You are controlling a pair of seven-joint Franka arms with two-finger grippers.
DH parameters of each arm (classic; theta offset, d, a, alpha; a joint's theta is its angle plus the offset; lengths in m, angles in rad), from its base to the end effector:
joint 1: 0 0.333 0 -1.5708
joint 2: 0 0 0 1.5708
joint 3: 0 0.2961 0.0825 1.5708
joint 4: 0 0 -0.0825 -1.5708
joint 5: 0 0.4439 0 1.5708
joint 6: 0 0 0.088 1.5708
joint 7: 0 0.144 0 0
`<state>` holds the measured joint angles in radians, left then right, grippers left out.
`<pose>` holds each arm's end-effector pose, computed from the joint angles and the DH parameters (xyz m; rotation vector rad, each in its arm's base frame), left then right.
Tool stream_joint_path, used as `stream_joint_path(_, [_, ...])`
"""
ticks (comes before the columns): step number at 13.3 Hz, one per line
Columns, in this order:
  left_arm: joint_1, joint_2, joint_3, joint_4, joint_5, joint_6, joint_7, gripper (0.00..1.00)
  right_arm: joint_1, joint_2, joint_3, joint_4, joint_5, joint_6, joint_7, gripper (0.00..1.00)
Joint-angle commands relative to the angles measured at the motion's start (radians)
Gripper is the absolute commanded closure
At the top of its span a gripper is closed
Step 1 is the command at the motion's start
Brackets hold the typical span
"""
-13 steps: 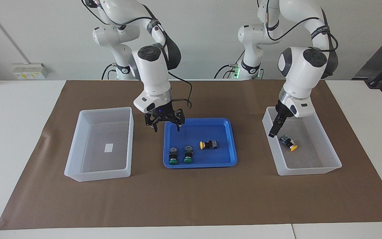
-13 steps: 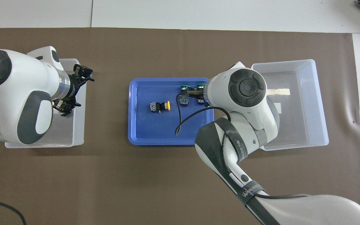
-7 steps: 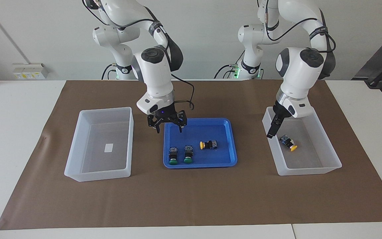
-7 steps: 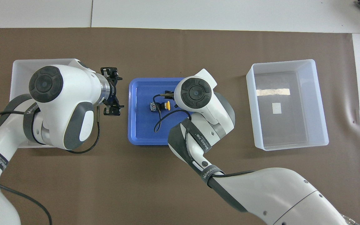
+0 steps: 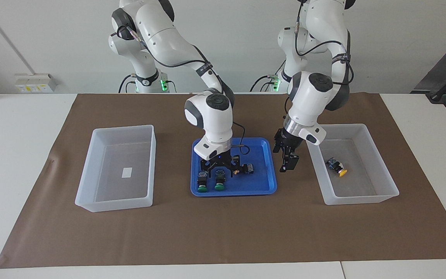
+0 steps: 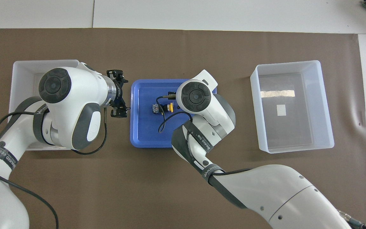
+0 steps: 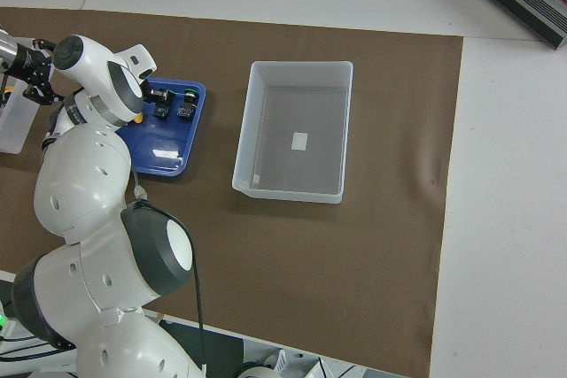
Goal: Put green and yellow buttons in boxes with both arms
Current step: 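Carry the green button to its box while the left gripper grasps the yellow button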
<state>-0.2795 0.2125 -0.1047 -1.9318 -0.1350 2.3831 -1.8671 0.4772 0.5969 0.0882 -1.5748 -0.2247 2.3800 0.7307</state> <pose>0.6296 -0.2583 0.3155 2.0267 2.0349 -0.0155 0.6527 0.3971 0.2278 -3.0891 0.0608 -0.3779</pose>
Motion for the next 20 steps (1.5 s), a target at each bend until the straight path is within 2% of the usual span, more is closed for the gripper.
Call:
stream_joint_path(1, [-0.018,-0.007,0.013,-0.009,-0.017,0.019,-0.012,0.01,0.012,0.006,0.004,-0.036,-0.039,0.031,0.018,0.65])
stream_joint_path(2, [-0.020,-0.007,0.011,-0.009,-0.017,0.027,-0.020,0.01,0.012,0.004,0.004,-0.039,-0.041,0.034,0.015,0.67])
stream_joint_path(3, [-0.039,-0.004,0.011,-0.010,-0.017,0.046,-0.029,0.01,0.012,0.004,0.004,-0.039,-0.044,0.031,0.016,0.73])
stream_joint_path(4, [-0.047,0.004,0.013,-0.015,-0.018,0.071,-0.049,0.01,0.015,0.003,0.004,-0.034,-0.048,0.024,0.016,0.90])
stream_joint_path(5, [-0.049,0.005,0.013,-0.025,-0.018,0.089,-0.053,0.01,0.015,-0.005,0.002,-0.031,-0.056,0.021,0.016,1.00])
stream_joint_path(9, [-0.075,0.036,0.013,-0.049,-0.018,0.157,-0.064,0.01,-0.038,-0.159,0.004,-0.066,-0.056,-0.089,0.004,1.00])
stream_joint_path(12, [-0.119,0.083,0.014,-0.046,-0.018,0.180,-0.063,0.01,-0.127,-0.329,0.004,-0.213,-0.048,-0.099,-0.080,1.00])
stream_joint_path(14, [-0.162,0.126,0.017,-0.042,-0.018,0.208,-0.061,0.02,-0.199,-0.409,0.005,-0.279,-0.041,-0.125,-0.189,1.00])
stream_joint_path(16, [-0.165,0.133,0.017,-0.041,-0.014,0.206,-0.058,0.04,-0.267,-0.442,0.005,-0.294,-0.025,-0.169,-0.336,1.00])
stream_joint_path(18, [-0.187,0.162,0.019,-0.038,-0.006,0.215,-0.052,0.08,-0.349,-0.440,0.004,-0.294,0.034,-0.168,-0.500,1.00])
stream_joint_path(19, [-0.188,0.166,0.019,-0.041,-0.005,0.217,-0.049,0.12,-0.391,-0.434,0.004,-0.292,0.062,-0.160,-0.584,1.00])
stream_joint_path(20, [-0.190,0.169,0.019,-0.039,-0.003,0.218,-0.047,0.21,-0.425,-0.427,0.004,-0.294,0.088,-0.154,-0.643,1.00])
